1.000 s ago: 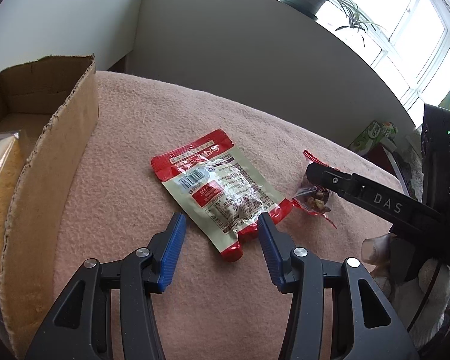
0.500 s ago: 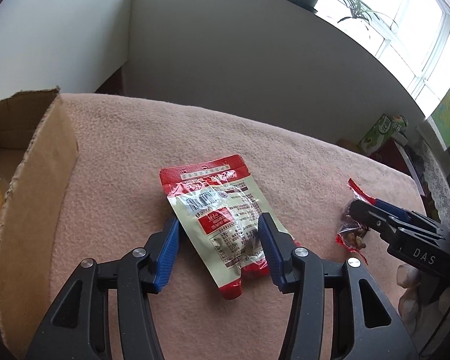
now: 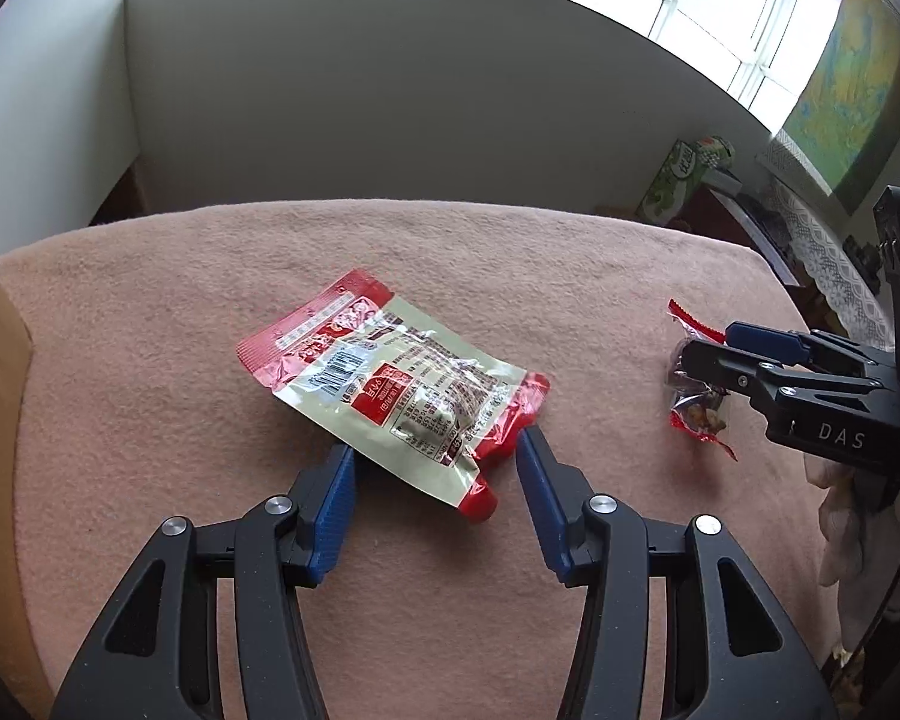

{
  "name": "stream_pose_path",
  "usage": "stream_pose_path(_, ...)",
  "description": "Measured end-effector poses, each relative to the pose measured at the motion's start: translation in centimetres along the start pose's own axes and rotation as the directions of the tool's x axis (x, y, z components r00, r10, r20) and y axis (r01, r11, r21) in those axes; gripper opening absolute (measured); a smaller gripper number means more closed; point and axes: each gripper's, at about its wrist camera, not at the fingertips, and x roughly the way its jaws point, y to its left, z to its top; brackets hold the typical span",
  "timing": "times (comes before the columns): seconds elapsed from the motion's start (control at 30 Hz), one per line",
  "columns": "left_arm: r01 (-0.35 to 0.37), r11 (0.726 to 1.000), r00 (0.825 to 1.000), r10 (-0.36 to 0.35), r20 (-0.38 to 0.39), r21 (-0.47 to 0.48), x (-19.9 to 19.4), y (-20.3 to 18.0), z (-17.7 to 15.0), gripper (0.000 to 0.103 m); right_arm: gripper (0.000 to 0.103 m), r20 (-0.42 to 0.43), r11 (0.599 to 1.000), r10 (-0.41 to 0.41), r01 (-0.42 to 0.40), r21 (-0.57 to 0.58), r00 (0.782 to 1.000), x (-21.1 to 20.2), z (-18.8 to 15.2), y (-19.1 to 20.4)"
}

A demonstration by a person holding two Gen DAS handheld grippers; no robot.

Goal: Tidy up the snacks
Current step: 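Grasp the red-white nut packet with the left gripper while the right grasps the red candy bag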

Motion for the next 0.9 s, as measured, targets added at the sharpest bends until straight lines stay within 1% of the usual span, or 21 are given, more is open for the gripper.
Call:
stream_pose_path(0.03,0.003,1.000,1.000,-0.003,-0.001,-0.011,-0.2,0.2,-0.2,0.050,0.069,0.007,1.000,-0.001,0.001,0.011,1.000,-0.4,-0.3,-0.1)
stream_pose_path(0.1,0.013,0.998,1.000,-0.012,0.008,-0.057,-0.9,1.2,-0.8,0.053,0.080,0.019,0.999,0.003,-0.004,0.037,1.000,-0.7,-0.7,-0.1)
stream_pose_path(0.17,0.012,0.993,1.000,-0.011,0.016,-0.119,-1.8,2.8,-1.4,0.053,0.084,0.023,0.996,0.032,-0.034,0.077,0.999,-1.0,-1.1,-0.3)
stream_pose_path(0.27,0.040,0.983,0.999,-0.037,0.019,-0.182,-2.5,4.4,-1.6,0.053,0.084,0.006,0.984,0.118,-0.118,0.132,0.993,-0.5,-1.6,-0.6)
stream_pose_path(0.3,0.046,0.980,0.999,-0.043,0.018,-0.193,-2.7,4.7,-1.7,0.053,0.084,0.000,0.982,0.130,-0.129,0.140,0.992,-0.2,-1.9,-0.2)
stream_pose_path(0.43,0.071,0.975,0.997,-0.073,0.001,-0.210,-2.6,5.2,-1.5,0.053,0.084,-0.007,0.983,0.129,-0.127,0.136,0.992,0.1,-2.2,0.2)
stream_pose_path(0.5,0.070,0.977,0.997,-0.073,-0.007,-0.199,-2.4,5.1,-1.1,0.053,0.084,-0.008,0.984,0.121,-0.119,0.133,0.993,0.1,-2.2,0.1)
stream_pose_path(0.6,0.060,0.981,0.998,-0.065,-0.023,-0.185,-1.2,4.4,0.6,0.056,0.084,-0.013,0.984,0.123,-0.120,0.135,0.992,0.3,-1.9,0.0)
stream_pose_path(0.77,0.038,0.990,0.998,-0.046,-0.052,-0.136,0.5,2.7,3.1,0.056,0.084,-0.020,0.985,0.117,-0.114,0.130,0.993,1.0,-1.5,0.2)
stream_pose_path(0.87,0.031,0.995,0.997,-0.037,-0.061,-0.091,1.0,1.2,3.4,0.057,0.084,-0.025,0.987,0.109,-0.105,0.123,0.994,1.7,-1.2,0.5)
stream_pose_path(0.9,0.025,0.997,0.998,-0.029,-0.063,-0.069,1.1,0.6,3.3,0.059,0.084,-0.028,0.989,0.098,-0.094,0.118,0.995,2.0,-1.1,0.6)
